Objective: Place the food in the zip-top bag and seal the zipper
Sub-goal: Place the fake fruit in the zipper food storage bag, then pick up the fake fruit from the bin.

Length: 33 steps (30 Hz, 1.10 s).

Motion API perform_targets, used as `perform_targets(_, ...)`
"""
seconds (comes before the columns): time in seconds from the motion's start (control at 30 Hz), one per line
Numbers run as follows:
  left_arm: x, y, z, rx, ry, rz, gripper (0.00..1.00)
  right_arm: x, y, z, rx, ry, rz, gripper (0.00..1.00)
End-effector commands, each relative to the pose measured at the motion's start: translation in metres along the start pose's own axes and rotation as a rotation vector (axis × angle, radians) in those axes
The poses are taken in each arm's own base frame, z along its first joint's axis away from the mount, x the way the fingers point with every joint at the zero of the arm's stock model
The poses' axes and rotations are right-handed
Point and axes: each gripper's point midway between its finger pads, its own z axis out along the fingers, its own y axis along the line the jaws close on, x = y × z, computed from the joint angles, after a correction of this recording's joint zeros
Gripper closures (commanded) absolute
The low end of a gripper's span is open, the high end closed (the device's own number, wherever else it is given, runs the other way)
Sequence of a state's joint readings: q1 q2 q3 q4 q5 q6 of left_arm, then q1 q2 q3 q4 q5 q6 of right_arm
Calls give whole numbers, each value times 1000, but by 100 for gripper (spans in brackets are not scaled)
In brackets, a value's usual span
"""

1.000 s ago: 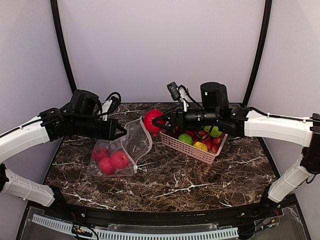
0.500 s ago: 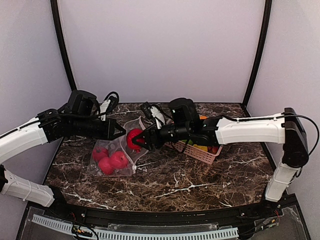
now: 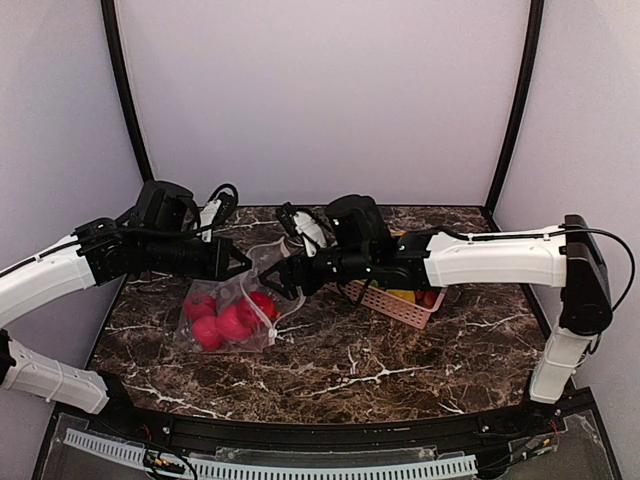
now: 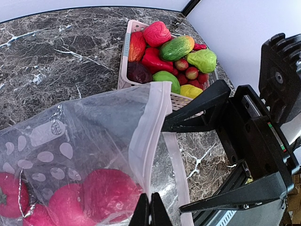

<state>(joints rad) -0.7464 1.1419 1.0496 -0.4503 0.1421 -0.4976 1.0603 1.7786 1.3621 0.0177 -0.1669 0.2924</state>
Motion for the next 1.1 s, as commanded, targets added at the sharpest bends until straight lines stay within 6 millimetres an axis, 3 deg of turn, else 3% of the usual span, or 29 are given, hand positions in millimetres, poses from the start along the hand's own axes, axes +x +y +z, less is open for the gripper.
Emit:
perform_targets(0.0,2,-3,-6,20,-7,3,99,-8,1,1,15,-19,-11,20)
perform_targets(0.3,1,-3,-7,16,-8,6,99,-27,15,-17,-30,-67,-35,17)
perform_targets(0.43,0,-1,-8,4,-18,6,99,-39,30,-40,-72,-92,-84,10)
perform_targets(0.6,-1,1,-12,-8,-27,10,99,-46,18,-75,37,-113,-120,4)
perform_targets(0.77,2,2,-9,-9,-12,5,99,-48,-25,-105,232,-88,-87,2)
perform_targets(1.07,1,1,-4,1,-12,-8,99,-23,-140,-125,472,49,93,2)
